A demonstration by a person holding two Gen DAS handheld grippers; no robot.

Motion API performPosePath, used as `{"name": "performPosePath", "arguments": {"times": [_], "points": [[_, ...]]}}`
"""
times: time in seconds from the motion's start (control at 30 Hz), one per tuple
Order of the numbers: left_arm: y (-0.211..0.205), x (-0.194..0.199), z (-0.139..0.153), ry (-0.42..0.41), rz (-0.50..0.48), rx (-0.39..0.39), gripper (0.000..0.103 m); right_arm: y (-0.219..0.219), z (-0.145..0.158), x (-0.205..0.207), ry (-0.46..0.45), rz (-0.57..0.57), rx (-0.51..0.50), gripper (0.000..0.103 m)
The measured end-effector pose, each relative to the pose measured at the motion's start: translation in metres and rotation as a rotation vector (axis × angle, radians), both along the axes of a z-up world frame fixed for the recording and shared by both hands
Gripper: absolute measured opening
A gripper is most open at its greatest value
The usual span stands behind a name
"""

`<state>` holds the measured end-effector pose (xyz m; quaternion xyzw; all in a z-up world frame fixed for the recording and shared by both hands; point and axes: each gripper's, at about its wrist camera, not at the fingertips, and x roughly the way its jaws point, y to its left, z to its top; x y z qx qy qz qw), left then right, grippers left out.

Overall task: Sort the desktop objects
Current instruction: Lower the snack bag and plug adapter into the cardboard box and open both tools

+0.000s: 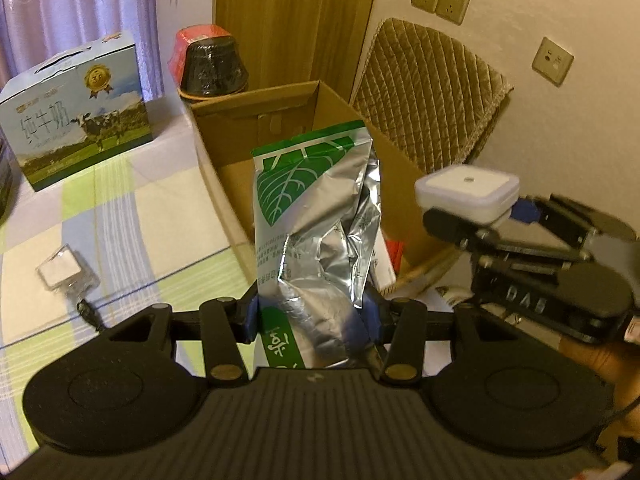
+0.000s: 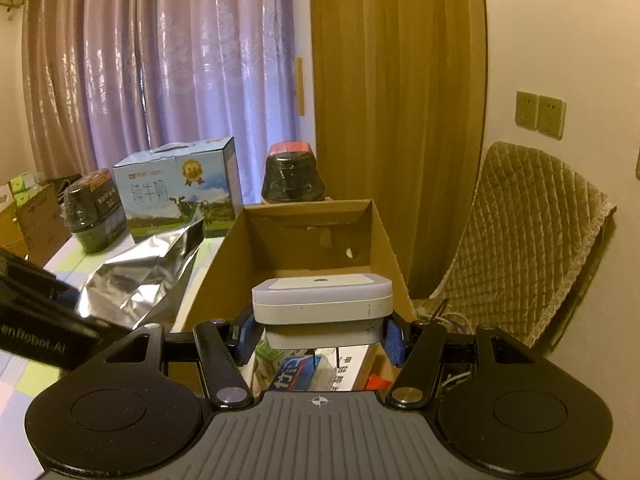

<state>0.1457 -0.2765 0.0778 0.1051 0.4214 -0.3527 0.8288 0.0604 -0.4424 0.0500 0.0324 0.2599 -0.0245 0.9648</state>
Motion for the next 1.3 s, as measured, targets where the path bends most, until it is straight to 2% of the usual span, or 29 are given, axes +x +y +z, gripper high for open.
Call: {"name": "performPosePath", "arguments": {"times": [0.4,0.83,0.93,0.97,1.3], "points": [[-0.038,0.029,-0.006,0.018,-0.005,-0.011,0.044,-0.021,-0.006,0.030,0.007,-0.003,-0.001,0.057],[-0.048,0.057,-0.014,0.038,0.026,-0.041,0.044,-0.035,-0.008,0.053,0.005,-0.021,0.001,0.057],[-0.053,0.066,-0.014,0.037,0.045,-0.065,0.050,-0.039,-0.008,0.057,0.006,-0.031,0.001,0.057],[-0.054,0.067,-0.014,0.030,0.056,-0.071,0.054,-0.039,-0.008,0.058,0.007,-0.033,0.001,0.057],[-0.015,0.071,-0.011,0.002,0.131,-0.100,0.060,-0.035,-0.018,0.065,0.022,-0.017,0.039,0.057]]}}
